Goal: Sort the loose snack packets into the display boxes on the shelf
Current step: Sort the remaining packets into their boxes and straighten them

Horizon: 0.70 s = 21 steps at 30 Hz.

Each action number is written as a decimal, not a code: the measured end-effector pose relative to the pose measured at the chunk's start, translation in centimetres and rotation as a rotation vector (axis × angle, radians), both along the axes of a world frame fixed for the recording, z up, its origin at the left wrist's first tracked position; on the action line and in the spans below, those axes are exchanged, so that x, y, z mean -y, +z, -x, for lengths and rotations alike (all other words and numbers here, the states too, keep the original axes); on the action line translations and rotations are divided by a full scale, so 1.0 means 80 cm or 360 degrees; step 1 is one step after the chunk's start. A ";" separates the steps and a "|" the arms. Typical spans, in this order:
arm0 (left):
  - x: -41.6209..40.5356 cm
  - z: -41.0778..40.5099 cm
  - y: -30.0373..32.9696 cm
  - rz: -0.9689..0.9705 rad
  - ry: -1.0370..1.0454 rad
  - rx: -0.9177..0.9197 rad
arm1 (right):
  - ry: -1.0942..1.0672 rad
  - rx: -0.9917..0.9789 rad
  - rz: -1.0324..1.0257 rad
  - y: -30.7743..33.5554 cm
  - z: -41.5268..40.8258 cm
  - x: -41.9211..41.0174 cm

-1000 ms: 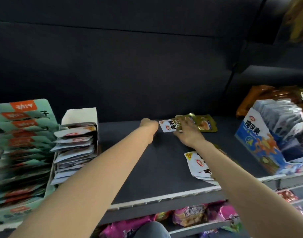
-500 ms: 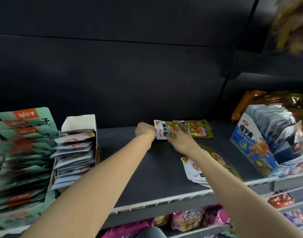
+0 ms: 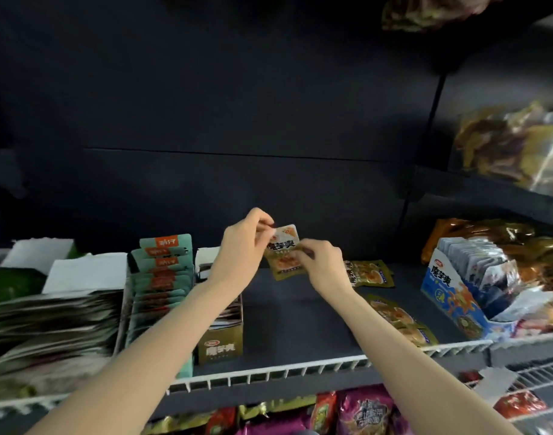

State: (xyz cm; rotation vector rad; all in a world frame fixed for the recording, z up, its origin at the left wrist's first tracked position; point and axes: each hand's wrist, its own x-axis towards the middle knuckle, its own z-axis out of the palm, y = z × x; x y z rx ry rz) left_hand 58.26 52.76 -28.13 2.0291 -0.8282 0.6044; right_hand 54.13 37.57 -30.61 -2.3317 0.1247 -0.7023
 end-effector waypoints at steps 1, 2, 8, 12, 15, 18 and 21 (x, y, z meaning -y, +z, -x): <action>-0.017 0.000 0.005 0.0022 0.0015 0.0006 | 0.0003 0.0061 -0.0004 0.007 0.003 -0.015; -0.034 0.000 0.010 0.0018 0.0036 0.0017 | 0.0006 0.0114 -0.0005 0.013 0.004 -0.029; -0.116 0.009 0.030 -0.0010 0.0212 0.0244 | 0.0161 0.0197 -0.0051 0.035 -0.005 -0.103; -0.150 0.013 0.023 -0.0113 0.0325 0.0175 | 0.0281 0.0041 -0.0115 0.026 -0.011 -0.130; -0.163 0.012 0.012 -0.0194 0.0311 0.0085 | 0.0295 -0.0039 -0.0029 0.019 -0.015 -0.139; -0.163 0.011 0.005 -0.0253 0.0259 -0.0013 | 0.0233 -0.0091 0.0144 0.015 -0.020 -0.140; -0.151 0.009 0.007 -0.0495 0.0281 -0.0096 | 0.0203 0.0024 0.0237 0.015 -0.018 -0.136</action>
